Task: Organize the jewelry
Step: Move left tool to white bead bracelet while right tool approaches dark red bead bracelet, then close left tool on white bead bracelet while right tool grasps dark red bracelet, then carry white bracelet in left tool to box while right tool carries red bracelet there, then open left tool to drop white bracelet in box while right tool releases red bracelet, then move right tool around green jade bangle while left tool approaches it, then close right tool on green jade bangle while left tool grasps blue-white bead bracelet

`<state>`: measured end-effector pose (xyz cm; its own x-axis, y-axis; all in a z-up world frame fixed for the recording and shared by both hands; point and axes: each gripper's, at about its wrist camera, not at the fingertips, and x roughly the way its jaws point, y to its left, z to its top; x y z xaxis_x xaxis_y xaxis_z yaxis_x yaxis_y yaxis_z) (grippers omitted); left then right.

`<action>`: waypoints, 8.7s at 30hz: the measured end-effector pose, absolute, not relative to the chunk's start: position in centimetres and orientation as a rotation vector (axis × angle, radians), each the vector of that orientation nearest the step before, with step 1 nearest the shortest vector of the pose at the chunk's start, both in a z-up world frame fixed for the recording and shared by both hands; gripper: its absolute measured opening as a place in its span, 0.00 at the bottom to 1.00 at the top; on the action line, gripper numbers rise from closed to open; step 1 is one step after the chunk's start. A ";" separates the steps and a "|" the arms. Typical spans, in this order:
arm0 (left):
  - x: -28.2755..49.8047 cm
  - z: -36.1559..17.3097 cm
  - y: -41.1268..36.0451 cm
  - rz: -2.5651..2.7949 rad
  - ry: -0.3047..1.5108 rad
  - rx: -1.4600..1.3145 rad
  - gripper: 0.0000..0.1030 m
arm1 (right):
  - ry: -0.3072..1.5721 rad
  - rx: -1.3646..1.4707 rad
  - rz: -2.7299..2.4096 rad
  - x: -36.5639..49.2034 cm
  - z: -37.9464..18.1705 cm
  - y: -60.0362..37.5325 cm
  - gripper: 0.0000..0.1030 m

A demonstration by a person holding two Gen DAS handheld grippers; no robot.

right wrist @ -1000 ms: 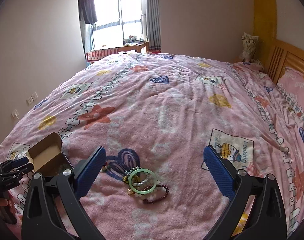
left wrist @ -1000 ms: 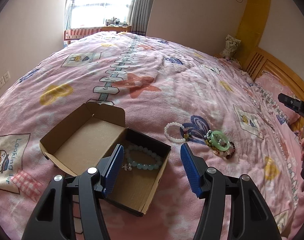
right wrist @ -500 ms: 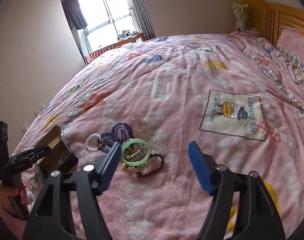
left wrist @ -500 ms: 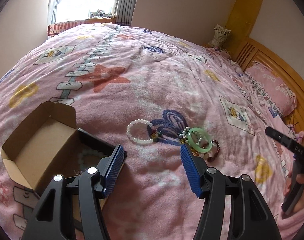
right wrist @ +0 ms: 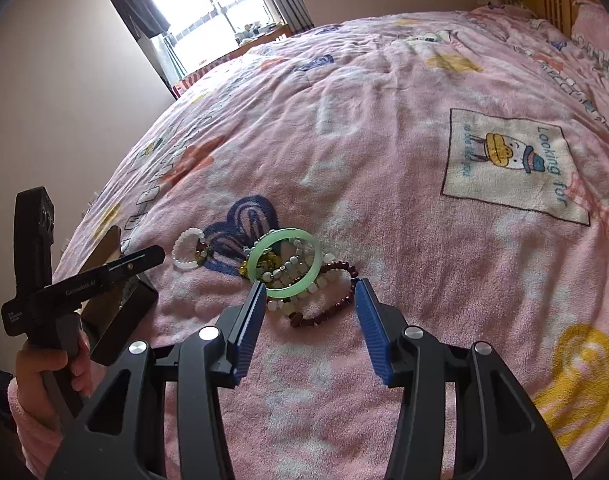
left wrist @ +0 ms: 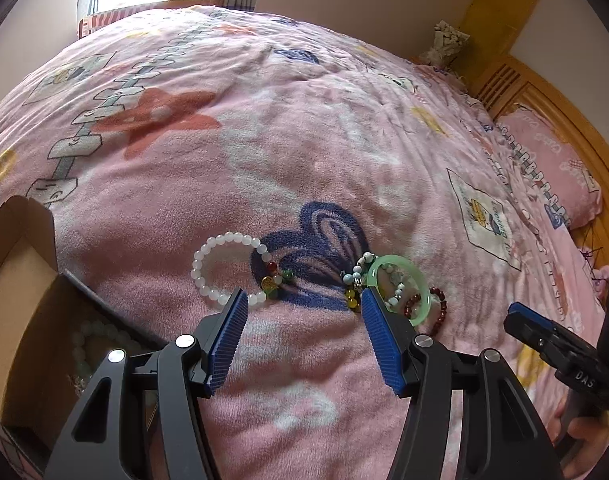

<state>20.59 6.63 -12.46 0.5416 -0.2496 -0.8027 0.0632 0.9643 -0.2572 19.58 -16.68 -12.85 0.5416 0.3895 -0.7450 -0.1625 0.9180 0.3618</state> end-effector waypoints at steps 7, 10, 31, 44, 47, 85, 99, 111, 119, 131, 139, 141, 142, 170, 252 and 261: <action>22.5 -15.4 6.9 -0.165 1.043 -0.187 0.58 | 1.012 0.232 0.272 21.5 -16.1 -16.9 0.47; 23.1 -16.0 7.4 -0.144 1.050 -0.187 0.58 | 1.025 0.248 0.258 22.0 -17.0 -16.9 0.47; 24.7 -15.6 8.9 -0.043 0.972 -0.096 0.58 | 1.059 0.308 0.279 22.5 -19.6 -16.5 0.45; 25.9 -17.7 8.8 -0.077 1.004 -0.080 0.33 | 1.063 0.246 0.270 22.6 -20.0 -15.2 0.27; 25.8 -17.9 9.0 -0.058 1.005 -0.072 0.17 | 1.058 0.253 0.278 22.5 -19.9 -15.0 0.19; 23.0 -13.2 6.5 -0.154 0.871 -0.023 0.09 | 1.039 0.339 0.217 23.8 -20.8 -15.2 0.08; 19.9 -9.2 6.9 -0.138 0.800 0.008 0.09 | 0.882 0.356 0.306 21.9 -13.6 -15.6 0.08; 14.4 -4.5 7.4 -0.116 0.715 -0.048 0.09 | 0.777 0.387 0.432 17.8 -7.9 -12.7 0.08; 11.2 -2.7 10.1 -0.047 0.671 -0.077 0.09 | 0.741 0.416 0.493 16.0 -5.0 -9.5 0.08; 8.2 -0.7 15.6 0.047 0.611 -0.158 0.09 | 0.722 0.247 0.566 14.0 -2.3 -1.4 0.08; 7.3 -0.5 17.5 0.072 0.592 -0.183 0.09 | 0.749 0.171 0.607 14.5 -1.7 2.9 0.09; 7.3 -0.7 17.7 0.079 0.591 -0.181 0.09 | 0.751 0.194 0.633 15.0 -1.3 3.8 0.09; 7.3 -0.8 17.8 0.083 0.590 -0.178 0.09 | 0.753 0.214 0.638 15.2 -1.0 4.3 0.09; 7.7 -2.6 20.3 0.134 0.637 -0.211 0.46 | 0.801 0.287 0.783 19.2 -5.3 9.2 0.35; 19.8 -12.4 4.6 -0.156 0.990 -0.147 0.52 | 1.073 0.286 0.300 25.3 -19.5 -10.7 0.21; 21.4 -14.9 3.0 -0.179 1.032 -0.150 0.52 | 1.025 0.303 0.287 25.0 -19.1 -11.8 0.09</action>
